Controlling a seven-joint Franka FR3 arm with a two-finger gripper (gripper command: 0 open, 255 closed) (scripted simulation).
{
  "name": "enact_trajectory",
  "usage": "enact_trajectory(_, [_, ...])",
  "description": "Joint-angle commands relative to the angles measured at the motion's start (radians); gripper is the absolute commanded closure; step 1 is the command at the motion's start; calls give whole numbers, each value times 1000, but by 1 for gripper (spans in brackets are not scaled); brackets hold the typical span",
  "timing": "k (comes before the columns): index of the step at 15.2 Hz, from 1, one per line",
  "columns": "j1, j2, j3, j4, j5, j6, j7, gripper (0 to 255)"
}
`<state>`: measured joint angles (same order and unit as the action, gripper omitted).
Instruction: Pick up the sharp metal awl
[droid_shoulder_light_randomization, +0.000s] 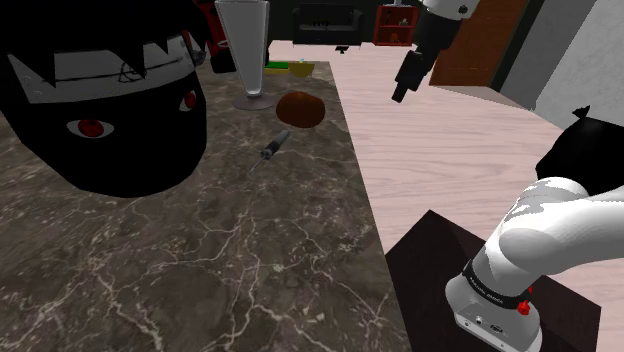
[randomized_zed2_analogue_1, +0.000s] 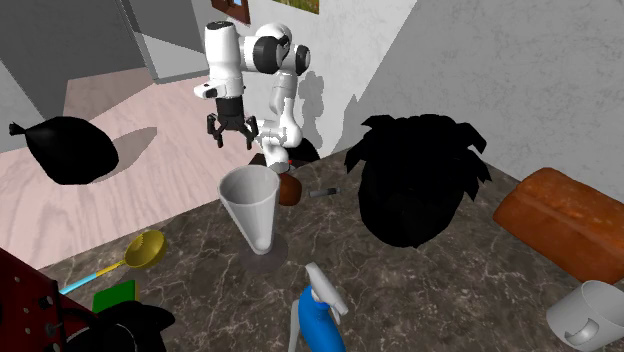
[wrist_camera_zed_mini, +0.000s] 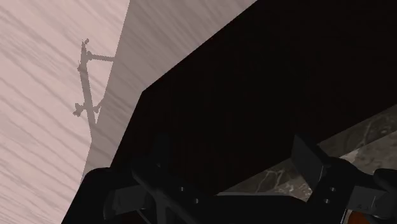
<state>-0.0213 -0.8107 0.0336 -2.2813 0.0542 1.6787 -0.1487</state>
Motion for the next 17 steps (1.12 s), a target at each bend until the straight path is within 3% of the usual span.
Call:
enact_trajectory(1, [0, 0, 0, 0, 0, 0, 0, 0])
enact_trajectory(9, [-62, -20, 246, 21, 150, -66, 490, 0])
enact_trajectory(17, [-170, 109, 499, 185, 278, -93, 985, 0])
